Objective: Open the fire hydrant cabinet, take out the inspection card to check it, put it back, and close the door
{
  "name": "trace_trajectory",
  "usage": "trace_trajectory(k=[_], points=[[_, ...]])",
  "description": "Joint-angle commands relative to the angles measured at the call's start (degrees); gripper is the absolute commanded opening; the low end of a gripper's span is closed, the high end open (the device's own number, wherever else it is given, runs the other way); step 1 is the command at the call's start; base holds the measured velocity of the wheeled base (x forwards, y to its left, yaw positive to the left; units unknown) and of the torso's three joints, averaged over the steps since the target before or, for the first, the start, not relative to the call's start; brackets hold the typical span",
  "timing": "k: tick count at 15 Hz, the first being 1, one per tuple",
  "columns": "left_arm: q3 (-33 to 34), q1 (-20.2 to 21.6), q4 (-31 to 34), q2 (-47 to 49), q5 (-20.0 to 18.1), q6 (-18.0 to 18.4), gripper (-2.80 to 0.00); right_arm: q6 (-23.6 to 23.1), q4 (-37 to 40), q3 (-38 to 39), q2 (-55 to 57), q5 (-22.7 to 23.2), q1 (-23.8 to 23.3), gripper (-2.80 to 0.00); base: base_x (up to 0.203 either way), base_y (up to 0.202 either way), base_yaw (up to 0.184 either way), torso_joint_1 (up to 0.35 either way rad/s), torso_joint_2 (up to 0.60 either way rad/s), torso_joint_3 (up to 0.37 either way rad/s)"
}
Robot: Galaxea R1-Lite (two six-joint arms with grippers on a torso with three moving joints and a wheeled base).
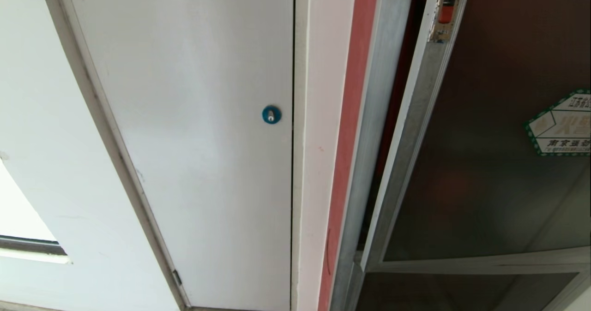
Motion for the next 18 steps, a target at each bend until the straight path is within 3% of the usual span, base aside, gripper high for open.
trace_trajectory(k=[1,5,18], points=[[0.70,0.01,-0.03,0.01,0.00,0.02,-2.80,-0.09,-0.99,2.33,-0.07,1.60,0.03,-2.80,0.000,0.000,0.000,0.000,0.00,0.000],[0.70,0.01,-0.03,0.01,0.00,0.02,-2.80,-0.39,4.14,2.33,-0.07,3.63,0.00,-2.80,0.000,0.000,0.000,0.000,0.00,0.000],[0.70,0.01,-0.03,0.01,0.00,0.02,-2.80,3.43,4.12,2.33,-0.07,3.90,0.03,-2.80,0.000,0.000,0.000,0.000,0.00,0.000]])
